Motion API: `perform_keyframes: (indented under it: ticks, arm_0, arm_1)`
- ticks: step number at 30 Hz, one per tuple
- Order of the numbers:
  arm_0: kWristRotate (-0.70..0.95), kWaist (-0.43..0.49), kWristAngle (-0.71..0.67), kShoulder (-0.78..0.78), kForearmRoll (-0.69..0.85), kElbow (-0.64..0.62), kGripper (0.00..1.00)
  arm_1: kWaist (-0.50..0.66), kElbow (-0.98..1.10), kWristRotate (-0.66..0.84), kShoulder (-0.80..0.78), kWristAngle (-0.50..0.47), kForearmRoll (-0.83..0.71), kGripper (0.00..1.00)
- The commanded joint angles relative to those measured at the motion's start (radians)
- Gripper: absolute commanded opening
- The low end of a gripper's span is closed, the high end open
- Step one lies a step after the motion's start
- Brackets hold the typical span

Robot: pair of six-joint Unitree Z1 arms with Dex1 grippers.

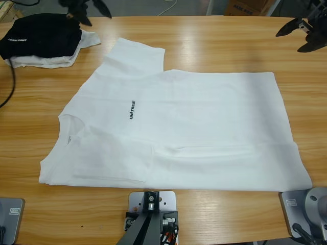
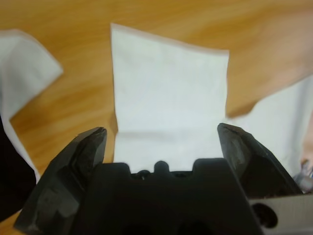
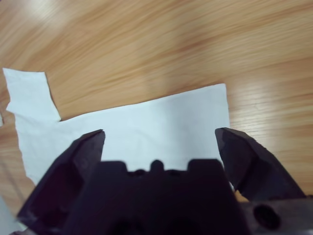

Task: Fold clothes

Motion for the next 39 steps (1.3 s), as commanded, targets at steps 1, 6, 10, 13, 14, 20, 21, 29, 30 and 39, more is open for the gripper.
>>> perform_keyframes:
  ticks: [1,6,10,13,14,20,21,29,30,39]
  arm_0:
    - [-0.098,-0.036,0.14,0.271,0.218,-0.323,0.876]
    - [-0.098,-0.056,0.141,0.337,0.221,-0.376,0.996]
    - [-0.102,-0.059,0.14,0.351,0.22,-0.397,0.998]
    - [-0.119,-0.061,0.125,0.36,0.22,-0.432,0.999]
    - [-0.144,-0.063,0.108,0.363,0.22,-0.438,0.994]
    - [-0.173,-0.055,-0.07,0.388,0.231,-0.439,0.904]
    - [-0.173,-0.05,-0.089,0.388,0.231,-0.44,0.905]
    - [-0.157,0.007,-0.22,0.406,0.23,-0.494,0.908]
    - [-0.155,0.004,-0.194,0.402,0.234,-0.496,0.908]
    - [-0.113,-0.024,0.002,0.378,0.272,-0.551,0.751]
  arm_1:
    - [-0.039,0.058,-0.012,0.052,0.012,-0.045,0.918]
    - [-0.048,0.081,-0.012,0.057,0.011,-0.062,0.915]
    - [-0.051,0.093,-0.012,0.063,0.011,-0.075,0.914]
    - [-0.051,0.096,-0.012,0.071,0.012,-0.083,0.913]
    - [-0.051,0.099,-0.012,0.073,0.011,-0.085,0.915]
    - [-0.052,0.116,-0.012,0.072,0.003,-0.1,0.916]
    - [-0.053,0.122,-0.012,0.072,0.003,-0.104,0.914]
    - [-0.054,0.137,-0.012,0.069,0.003,-0.116,0.908]
    - [-0.054,0.137,-0.012,0.07,0.003,-0.116,0.906]
    - [-0.054,0.142,-0.012,0.073,0.004,-0.118,0.822]
